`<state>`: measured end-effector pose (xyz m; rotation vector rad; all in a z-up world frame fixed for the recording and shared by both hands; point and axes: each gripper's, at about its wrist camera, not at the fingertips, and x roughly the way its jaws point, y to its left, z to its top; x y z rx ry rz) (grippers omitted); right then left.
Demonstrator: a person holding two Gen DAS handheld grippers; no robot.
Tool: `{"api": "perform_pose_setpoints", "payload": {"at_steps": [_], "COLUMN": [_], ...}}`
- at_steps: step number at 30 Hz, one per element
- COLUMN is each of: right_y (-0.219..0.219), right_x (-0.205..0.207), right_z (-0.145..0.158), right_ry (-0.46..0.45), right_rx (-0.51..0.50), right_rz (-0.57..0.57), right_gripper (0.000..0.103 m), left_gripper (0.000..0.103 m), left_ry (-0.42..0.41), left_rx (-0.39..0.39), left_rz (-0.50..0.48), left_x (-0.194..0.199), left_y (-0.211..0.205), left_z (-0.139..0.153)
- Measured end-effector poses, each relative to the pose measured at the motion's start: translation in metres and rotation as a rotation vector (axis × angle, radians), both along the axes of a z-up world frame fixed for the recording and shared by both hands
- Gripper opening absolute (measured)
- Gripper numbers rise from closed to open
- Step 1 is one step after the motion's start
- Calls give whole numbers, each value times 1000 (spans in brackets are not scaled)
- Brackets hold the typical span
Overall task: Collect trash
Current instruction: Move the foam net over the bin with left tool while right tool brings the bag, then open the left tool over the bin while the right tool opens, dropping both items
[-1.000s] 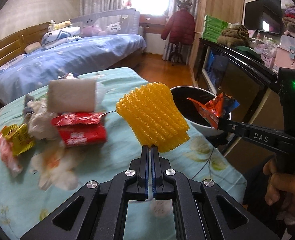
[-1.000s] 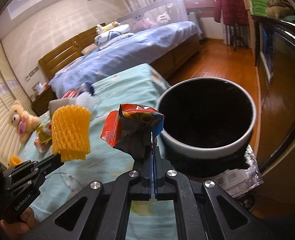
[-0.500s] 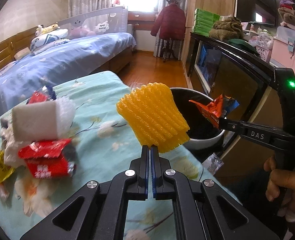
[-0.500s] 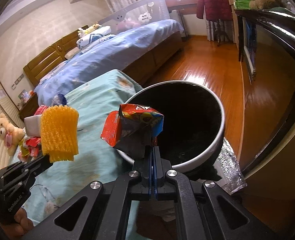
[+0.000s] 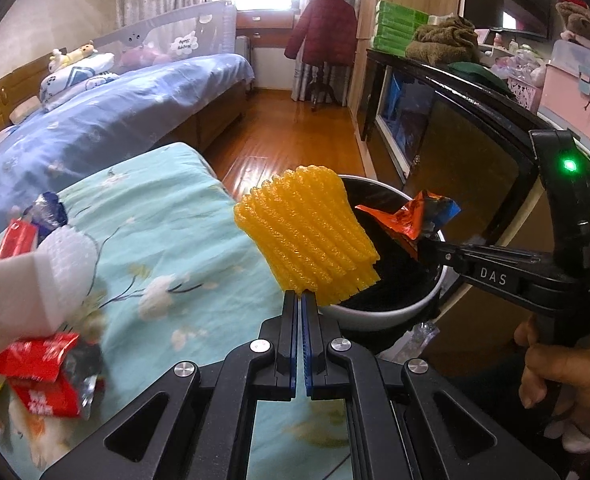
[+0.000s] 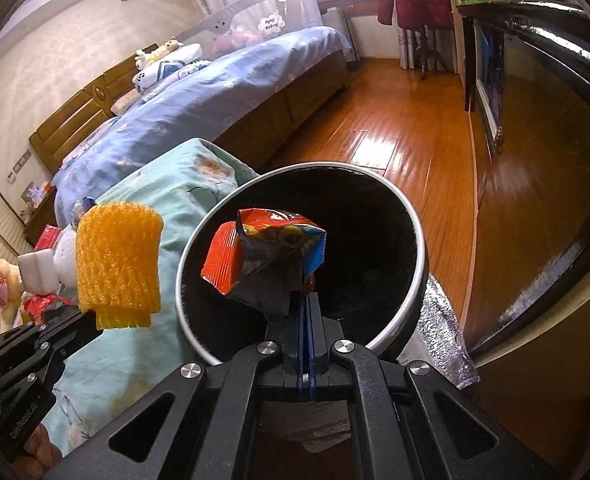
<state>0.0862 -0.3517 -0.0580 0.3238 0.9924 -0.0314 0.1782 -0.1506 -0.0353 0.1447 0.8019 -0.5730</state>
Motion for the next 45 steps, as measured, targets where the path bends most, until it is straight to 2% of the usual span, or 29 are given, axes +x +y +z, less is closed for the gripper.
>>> {"api": "perform_pose_setpoints", "payload": {"at_steps": [7, 29, 31, 32, 34, 35, 36, 40, 42, 45], "right_y": [-10, -22, -23, -24, -24, -25, -23, -17, -11, -1], "right_x": [7, 28, 28, 29, 28, 27, 26, 20, 15, 6], "right_z": [-6, -6, -6, -6, -6, -5, -3, 4, 7, 11], "right_ry": [24, 45, 45, 47, 47, 40, 33, 5, -15, -41], "right_rx": [16, 6, 3, 9, 21, 26, 26, 37, 51, 74], "right_rz": [-11, -12, -13, -16, -24, -30, -32, -30, -29, -28], "right_gripper": [1, 6, 7, 9, 22, 40, 51, 54, 68, 77], "left_gripper": [1, 1, 4, 6, 25, 30, 39, 51, 57, 59], "left_ry": [15, 55, 67, 73, 71, 63, 57, 52, 53, 46], "left_rx": [17, 29, 27, 25, 24, 24, 24, 12, -3, -27], "left_rz": [-18, -29, -31, -32, -23, -15, -7, 31, 61, 106], "left_x": [15, 37, 38, 39, 38, 36, 33, 23, 16, 0], "left_y": [-21, -46, -46, -46, -45, -43, -40, -25, -12, 11], "left_z": [0, -7, -8, -8, -7, -6, -5, -5, -4, -4]}}
